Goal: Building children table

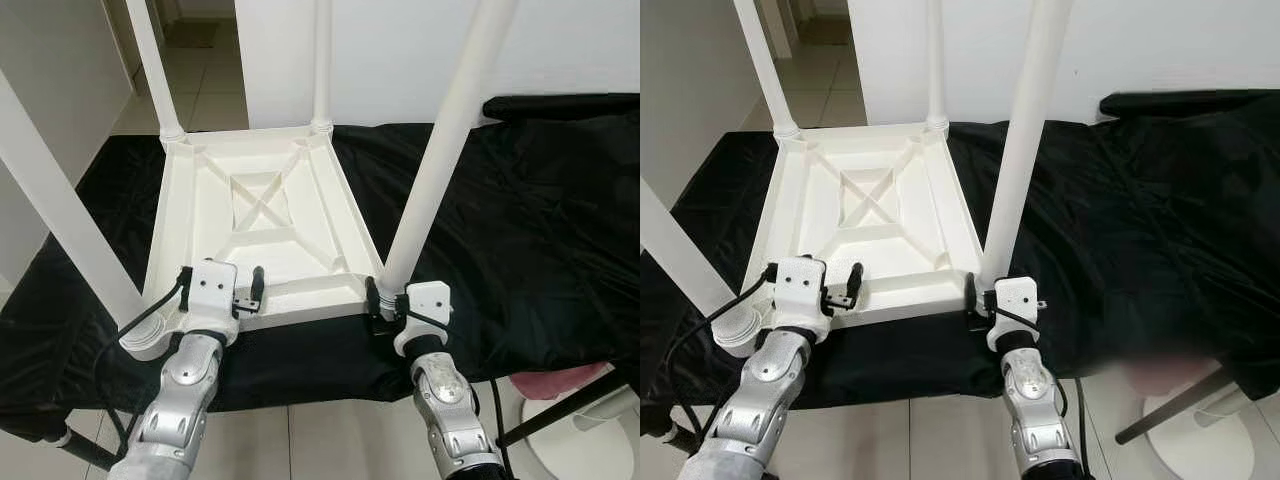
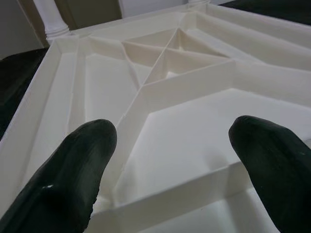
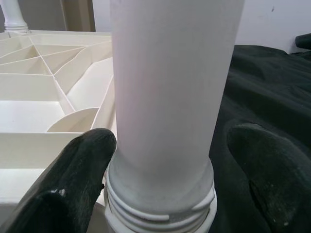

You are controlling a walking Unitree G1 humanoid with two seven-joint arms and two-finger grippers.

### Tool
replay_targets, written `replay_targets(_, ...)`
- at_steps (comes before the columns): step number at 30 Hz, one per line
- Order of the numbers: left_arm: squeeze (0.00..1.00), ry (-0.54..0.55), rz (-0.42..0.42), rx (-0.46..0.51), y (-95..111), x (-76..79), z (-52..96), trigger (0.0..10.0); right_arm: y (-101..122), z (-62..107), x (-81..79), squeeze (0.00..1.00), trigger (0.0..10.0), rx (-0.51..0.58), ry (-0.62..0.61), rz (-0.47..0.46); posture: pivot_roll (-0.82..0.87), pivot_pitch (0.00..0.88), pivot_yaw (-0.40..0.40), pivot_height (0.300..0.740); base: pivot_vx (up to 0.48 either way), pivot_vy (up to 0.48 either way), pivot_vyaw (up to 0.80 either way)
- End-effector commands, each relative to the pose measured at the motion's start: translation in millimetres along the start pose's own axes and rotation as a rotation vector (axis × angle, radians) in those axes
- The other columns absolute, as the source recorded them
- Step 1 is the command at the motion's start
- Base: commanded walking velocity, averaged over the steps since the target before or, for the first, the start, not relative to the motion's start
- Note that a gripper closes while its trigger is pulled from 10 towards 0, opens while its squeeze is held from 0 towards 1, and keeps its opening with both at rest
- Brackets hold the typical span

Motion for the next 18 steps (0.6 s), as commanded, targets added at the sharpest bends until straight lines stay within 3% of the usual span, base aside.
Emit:
replay_targets(1, 0.00, -0.023, -0.022, -0.040, -7, -5.3, 2.3, 10.0, 4, -0.2, -8.1, 0.00, 10.0, 0.014, 0.044, -0.006, 0.01, 0.006, 0.020, 0.740, 0.000, 0.000, 0.00)
replay_targets(12, 0.00, -0.033, -0.053, -0.053, -9, -10.8, 4.2, 10.0, 16, -2.4, -21.7, 0.00, 10.0, 0.057, 0.112, -0.057, 0.01, 0.011, 0.015, 0.740, 0.000, 0.000, 0.00)
replay_targets(16, 0.00, -0.105, -0.053, -0.074, -12, -4.2, 7.1, 10.0, 17, -2.5, -22.1, 0.00, 10.0, 0.061, 0.120, -0.058, 0.01, 0.021, 0.017, 0.740, 0.000, 0.000, 0.00)
replay_targets(18, 0.00, -0.195, -0.031, -0.088, -13, 4.9, 12.3, 10.0, 15, -1.7, -20.2, 0.00, 10.0, 0.056, 0.119, -0.056, 0.01, 0.025, 0.019, 0.740, 0.000, 0.000, 0.00)
Point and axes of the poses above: a point about 5 cm out from each wrist's last joint towards the gripper, its own z axis pointing back from the gripper into the wrist, its own y axis along the axis of the wrist's last joint, x = y × z, the point moved 6 cm from there along -z, pointing out of the wrist towards the gripper, and after that the axes turned 14 degrees about z, right-handed, at the moved point
